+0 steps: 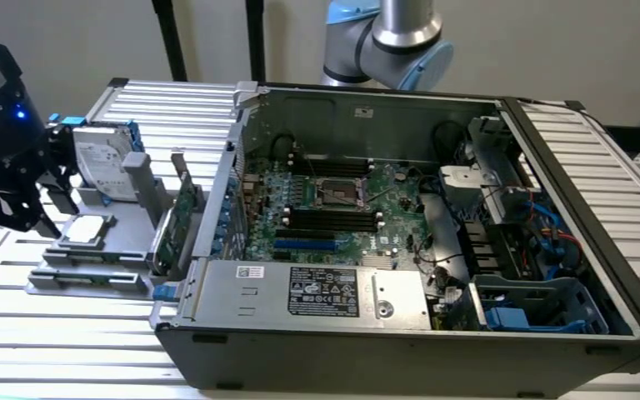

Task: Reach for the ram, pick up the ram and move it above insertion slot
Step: 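Pick up the ram and move it above insertion slot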

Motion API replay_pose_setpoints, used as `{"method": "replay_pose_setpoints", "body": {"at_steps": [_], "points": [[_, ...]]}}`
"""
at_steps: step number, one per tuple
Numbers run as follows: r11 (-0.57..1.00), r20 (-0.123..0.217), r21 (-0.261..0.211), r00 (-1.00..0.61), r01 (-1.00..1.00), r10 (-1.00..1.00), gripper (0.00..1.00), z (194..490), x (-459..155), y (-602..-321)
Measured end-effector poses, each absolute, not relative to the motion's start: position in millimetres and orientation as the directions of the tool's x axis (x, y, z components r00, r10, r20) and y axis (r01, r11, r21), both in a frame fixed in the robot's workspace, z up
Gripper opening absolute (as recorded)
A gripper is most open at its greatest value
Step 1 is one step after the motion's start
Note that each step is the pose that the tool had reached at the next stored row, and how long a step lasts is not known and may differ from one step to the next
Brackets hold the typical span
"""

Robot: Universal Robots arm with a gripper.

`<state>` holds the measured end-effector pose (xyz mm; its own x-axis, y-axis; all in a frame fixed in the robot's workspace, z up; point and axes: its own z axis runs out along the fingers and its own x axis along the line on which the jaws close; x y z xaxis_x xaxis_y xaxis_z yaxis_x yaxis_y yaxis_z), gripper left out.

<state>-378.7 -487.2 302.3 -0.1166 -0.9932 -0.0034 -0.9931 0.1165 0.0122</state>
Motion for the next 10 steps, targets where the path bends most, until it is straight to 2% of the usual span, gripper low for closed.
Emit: {"method": "replay_pose_setpoints", "body": {"at_steps": [10], "points": [[0.111, -0.003, 0.012, -0.111, -0.994, -0.994, 0.42, 284.2, -379.6, -490.7]]}}
